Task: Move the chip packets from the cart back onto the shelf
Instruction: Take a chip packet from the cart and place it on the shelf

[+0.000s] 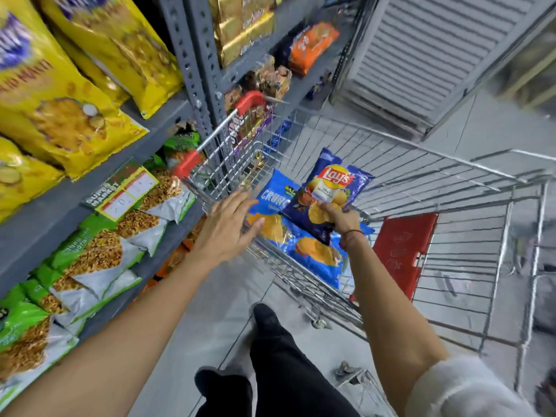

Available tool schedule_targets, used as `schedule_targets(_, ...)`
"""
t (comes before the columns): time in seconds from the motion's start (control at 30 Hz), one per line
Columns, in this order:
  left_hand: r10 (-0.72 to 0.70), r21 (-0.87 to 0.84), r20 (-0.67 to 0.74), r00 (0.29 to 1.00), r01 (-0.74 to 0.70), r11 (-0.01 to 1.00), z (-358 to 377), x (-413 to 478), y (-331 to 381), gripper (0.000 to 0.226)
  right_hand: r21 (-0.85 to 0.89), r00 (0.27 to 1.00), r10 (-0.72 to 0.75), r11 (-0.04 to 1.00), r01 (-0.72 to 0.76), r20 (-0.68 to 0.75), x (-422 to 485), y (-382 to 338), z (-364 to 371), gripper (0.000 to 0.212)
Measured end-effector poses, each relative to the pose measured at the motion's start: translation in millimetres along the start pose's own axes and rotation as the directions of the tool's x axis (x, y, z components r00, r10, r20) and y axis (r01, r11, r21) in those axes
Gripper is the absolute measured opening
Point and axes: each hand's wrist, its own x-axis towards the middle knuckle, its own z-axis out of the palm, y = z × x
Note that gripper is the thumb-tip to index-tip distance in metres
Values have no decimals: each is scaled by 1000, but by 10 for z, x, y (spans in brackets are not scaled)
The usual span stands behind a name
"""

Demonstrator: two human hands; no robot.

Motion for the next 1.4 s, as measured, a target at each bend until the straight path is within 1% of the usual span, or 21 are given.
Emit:
schedule_targets(0.03, -3, -2, -30, 1000, 3, 1000, -85, 5, 13, 63, 26, 999, -44, 999, 43, 11, -77, -137, 16, 34)
schedule_targets(0.07, -4, -2, -65, 998, 4, 1000, -184, 10, 24, 62, 47, 997, -79, 996, 78, 25, -153, -280, 32, 31)
schedule_targets(0.17, 12, -16, -194, 981, -16, 1000, -596, 4, 58, 57, 96, 974, -213, 974, 205, 83, -488, -793, 125, 52)
schedule_targets(0.2, 14, -23, -241, 971, -20, 1000, -780, -17, 70, 54, 109, 958, -265, 961, 253, 112, -626, -989, 168, 49)
schedule_targets(0.27, 23, -17, -357, 934, -31, 999, -1191, -108, 82, 50, 162, 909, -383, 919, 358, 165, -951, -1389, 292, 28)
schedule_targets(0.3, 28, -18, -417, 908, -39, 999, -1413, -184, 92, 48, 198, 874, -450, 888, 416, 184, -1167, -1587, 360, 20)
schedule_targets(0.33, 27, -13, -474, 880, -38, 999, -1645, -282, 107, 46, 235, 835, -513, 852, 467, 198, -1402, -1774, 440, 17)
schedule_targets(0.43, 33, 59, -641, 767, 6, 998, -2372, -680, 126, 38, 328, 704, -657, 750, 575, 269, -2108, -2250, 741, 16)
schedule_targets(0.6, 72, 179, -834, 548, 145, 973, -3393, -1576, 180, 30, 529, 449, -785, 619, 581, 426, -3271, -2771, 1338, 16)
schedule_targets(0.7, 55, 193, -918, 392, 323, 927, -3866, -2253, 205, 27, 618, 273, -801, 588, 521, 532, -3956, -2927, 1773, 15)
schedule_targets(0.8, 30, 175, -957, 289, 492, 853, -4239, -2904, 123, 28, 658, 111, -785, 579, 482, 610, -4603, -2986, 2204, 15)
schedule_targets(0.9, -27, 110, -978, 205, 629, 770, -4493, -3523, -24, 32, 677, -5, -756, 583, 449, 654, -5204, -2957, 2637, 31)
schedule_targets(0.97, -63, 67, -986, 155, 710, 701, -4569, -3889, -121, 34, 691, -74, -736, 590, 417, 673, -5599, -2896, 2899, 27)
schedule_targets(1.07, -159, -34, -984, 75, 805, 593, -4565, -4311, -217, 41, 687, -169, -677, 641, 342, 716, -6122, -2773, 3264, 22)
schedule_targets(1.13, -224, -82, -973, 49, 839, 539, -4520, -4494, -270, 49, 659, -210, -630, 668, 346, 748, -6410, -2682, 3510, 24)
schedule_targets(1.2, -285, -95, -957, 55, 869, 486, -4475, -4616, -330, 56, 631, -237, -587, 677, 380, 774, -6647, -2597, 3700, 40)
schedule_targets(1.23, -308, -92, -949, 65, 880, 467, -4456, -4655, -358, 60, 618, -248, -569, 679, 397, 784, -6746, -2564, 3783, 39)
schedule_targets(1.3, -337, -69, -937, 91, 897, 436, -4426, -4695, -400, 65, 585, -269, -522, 683, 437, 809, -6909, -2495, 3985, 27)
schedule_targets(1.33, -344, -56, -933, 103, 905, 422, -4413, -4700, -416, 66, 571, -271, -504, 684, 454, 820, -6985, -2455, 4065, 32)
schedule_targets(1.37, -349, -48, -931, 109, 911, 411, -4407, -4702, -424, 67, 551, -266, -486, 680, 483, 833, -7050, -2408, 4151, 52)
schedule_targets(1.4, -350, -43, -930, 111, 914, 403, -4403, -4701, -428, 67, 546, -258, -487, 672, 500, 835, -7090, -2366, 4268, 81)
